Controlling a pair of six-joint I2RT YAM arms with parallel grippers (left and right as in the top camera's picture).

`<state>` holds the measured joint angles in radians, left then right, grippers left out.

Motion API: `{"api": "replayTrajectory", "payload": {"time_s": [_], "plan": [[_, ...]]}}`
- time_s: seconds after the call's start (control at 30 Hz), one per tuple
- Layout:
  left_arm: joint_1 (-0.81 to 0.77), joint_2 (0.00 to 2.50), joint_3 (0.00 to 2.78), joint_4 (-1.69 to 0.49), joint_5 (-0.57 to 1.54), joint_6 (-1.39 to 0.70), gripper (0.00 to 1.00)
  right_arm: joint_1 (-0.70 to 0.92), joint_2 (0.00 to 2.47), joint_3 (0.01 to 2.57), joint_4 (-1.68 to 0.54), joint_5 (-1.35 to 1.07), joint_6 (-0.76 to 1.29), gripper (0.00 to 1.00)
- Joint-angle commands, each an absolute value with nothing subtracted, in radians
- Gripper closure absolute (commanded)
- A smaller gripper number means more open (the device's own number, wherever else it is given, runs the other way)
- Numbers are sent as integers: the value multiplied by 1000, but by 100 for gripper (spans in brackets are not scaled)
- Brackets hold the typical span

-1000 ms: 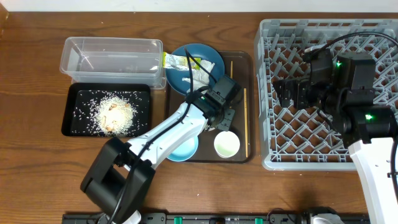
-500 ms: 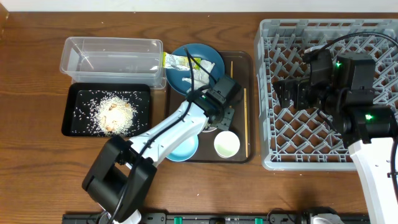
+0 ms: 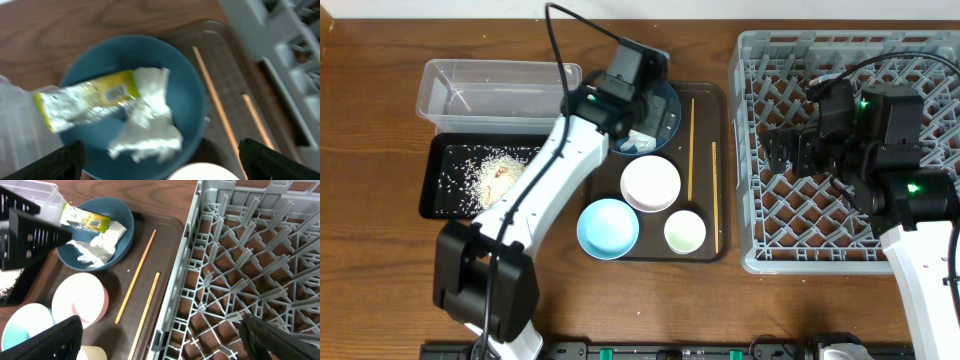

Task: Sort waste into correct bins and load items into the dishwasher rack
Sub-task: 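Reach left gripper into the blue plate and grasp the white tissue, then carry the tissue left and drop it into the clear bin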

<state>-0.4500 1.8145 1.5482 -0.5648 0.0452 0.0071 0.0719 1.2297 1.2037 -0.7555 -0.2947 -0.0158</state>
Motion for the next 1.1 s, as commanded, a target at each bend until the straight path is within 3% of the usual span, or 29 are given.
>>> {"api": "replayTrajectory", "payload": {"time_s": [0.0, 0.63, 0.73, 0.87, 1.07], "plan": [[-414, 1893, 1555, -530, 36, 94, 1, 77, 1231, 1227, -757, -292, -31, 2], [-419, 2167, 1555, -378, 36, 164, 0, 77, 1231, 1227, -756, -284, -32, 1], [-419, 2186, 1555, -371, 36, 164, 5, 77, 1231, 1227, -756, -284, -32, 1], [-419, 2203, 1554, -371, 36, 164, 18, 77, 1231, 1227, -756, -284, -32, 1], [-419, 2203, 1555, -371, 36, 160, 74, 77, 1231, 1227, -756, -284, -32, 1]]}}
